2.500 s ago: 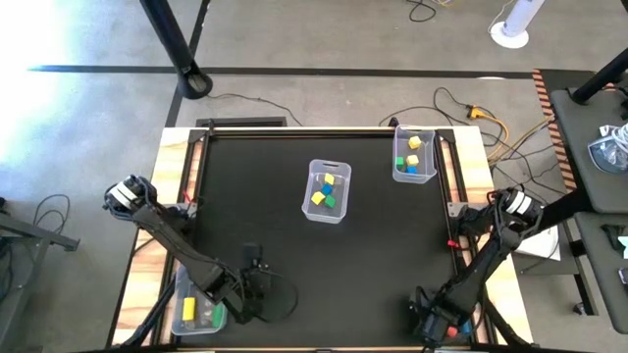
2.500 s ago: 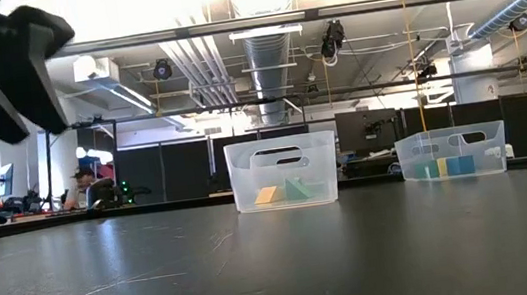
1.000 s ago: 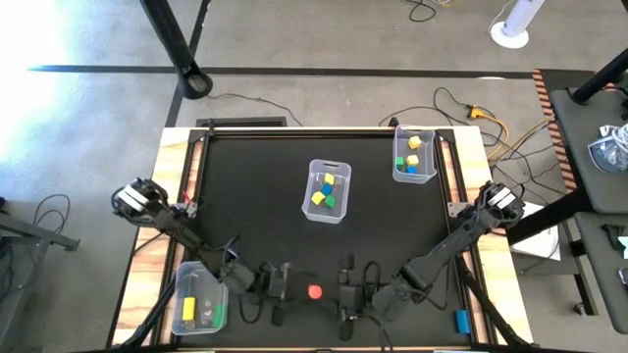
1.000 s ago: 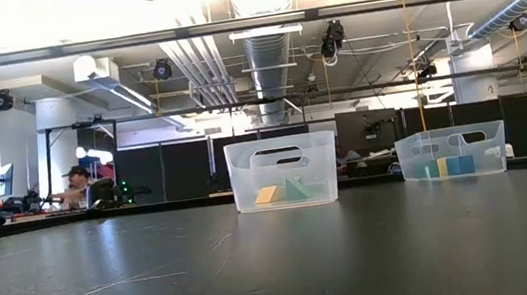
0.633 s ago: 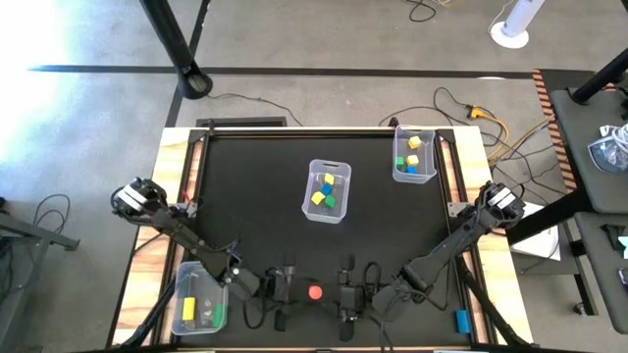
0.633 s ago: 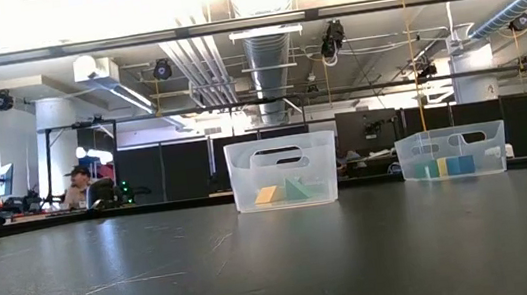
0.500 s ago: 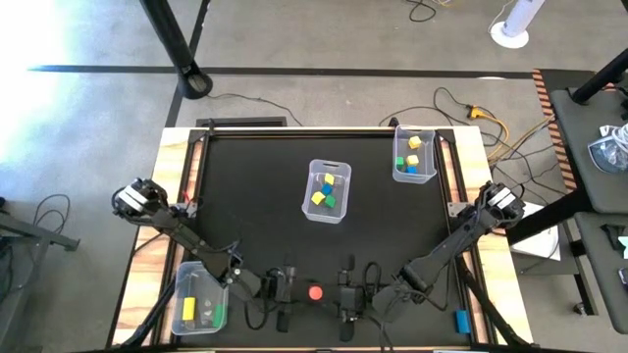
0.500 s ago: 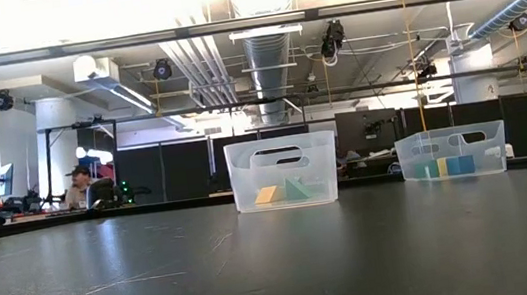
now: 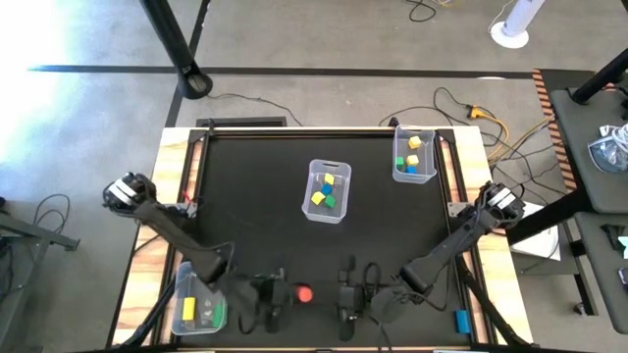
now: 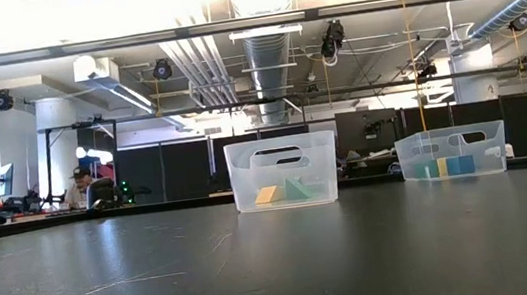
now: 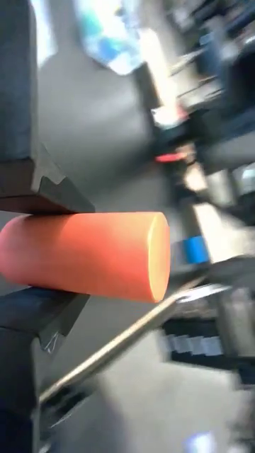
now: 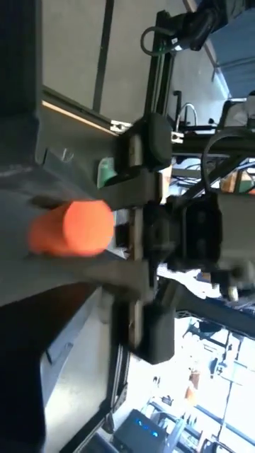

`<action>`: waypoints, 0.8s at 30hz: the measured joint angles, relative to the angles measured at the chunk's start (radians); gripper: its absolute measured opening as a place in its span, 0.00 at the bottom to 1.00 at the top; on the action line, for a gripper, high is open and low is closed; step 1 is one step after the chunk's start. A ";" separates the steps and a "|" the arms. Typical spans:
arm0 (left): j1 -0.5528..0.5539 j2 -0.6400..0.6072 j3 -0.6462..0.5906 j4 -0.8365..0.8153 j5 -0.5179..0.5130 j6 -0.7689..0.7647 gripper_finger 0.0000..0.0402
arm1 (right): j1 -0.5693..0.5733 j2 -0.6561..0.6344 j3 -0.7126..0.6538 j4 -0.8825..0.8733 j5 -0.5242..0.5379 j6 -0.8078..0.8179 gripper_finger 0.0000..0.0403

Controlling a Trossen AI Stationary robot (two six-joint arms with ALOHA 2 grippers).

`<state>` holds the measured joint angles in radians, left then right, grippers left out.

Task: Sort blocks by size
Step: Put the red cylindrical block into the bottom transparent bin

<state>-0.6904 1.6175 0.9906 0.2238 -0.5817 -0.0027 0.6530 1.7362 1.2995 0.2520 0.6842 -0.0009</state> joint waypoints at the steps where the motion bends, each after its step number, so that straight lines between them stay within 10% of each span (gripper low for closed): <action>1: -0.020 -0.015 0.023 -0.111 -0.012 -0.046 0.28 | 0.001 0.000 0.000 0.000 0.000 -0.003 0.50; 11: -0.307 -0.008 0.283 -1.255 0.225 -1.080 0.28 | 0.014 0.000 0.000 -0.207 -0.004 0.155 0.68; 16: -0.401 -0.011 0.246 -1.376 0.391 -1.424 0.28 | 0.014 0.013 -0.004 -0.255 -0.003 0.210 0.71; 24: -0.334 -0.033 0.082 -1.362 0.627 -1.505 0.28 | 0.012 0.032 -0.005 -0.250 -0.004 0.203 0.72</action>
<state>-1.0245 1.5846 1.0726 -1.1381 0.0456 -1.5073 0.6651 1.7683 1.2949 0.0016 0.6801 0.2022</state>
